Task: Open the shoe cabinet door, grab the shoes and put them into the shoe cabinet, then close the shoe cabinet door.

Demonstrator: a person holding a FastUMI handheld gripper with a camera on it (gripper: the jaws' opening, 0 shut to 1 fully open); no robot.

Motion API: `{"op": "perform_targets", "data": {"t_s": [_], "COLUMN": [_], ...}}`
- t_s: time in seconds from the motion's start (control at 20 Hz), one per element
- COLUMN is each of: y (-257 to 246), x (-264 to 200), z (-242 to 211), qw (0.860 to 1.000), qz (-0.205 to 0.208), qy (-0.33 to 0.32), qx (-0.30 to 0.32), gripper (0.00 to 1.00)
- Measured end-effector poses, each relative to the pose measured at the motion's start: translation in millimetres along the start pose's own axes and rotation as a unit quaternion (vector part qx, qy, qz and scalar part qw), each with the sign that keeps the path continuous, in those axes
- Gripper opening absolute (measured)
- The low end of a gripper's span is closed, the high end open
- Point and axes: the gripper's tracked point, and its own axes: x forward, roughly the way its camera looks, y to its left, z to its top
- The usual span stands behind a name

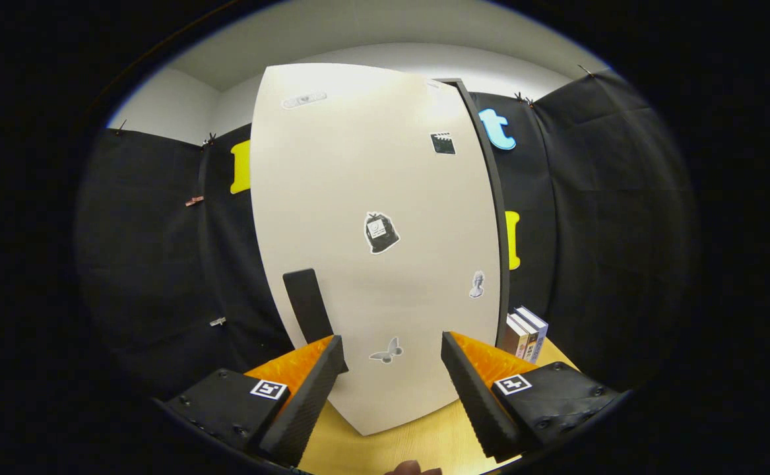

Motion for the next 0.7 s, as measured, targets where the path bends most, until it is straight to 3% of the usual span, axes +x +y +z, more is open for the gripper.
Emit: {"op": "perform_targets", "data": {"t_s": [0.4,0.7], "y": [-34,-49], "x": [14,15], "z": [18,43], "qw": [0.998,0.996], "qz": [-0.049,-0.058], "qy": [-0.021,-0.042], "qx": [-0.036,-0.062], "gripper": [0.98,0.98]}}
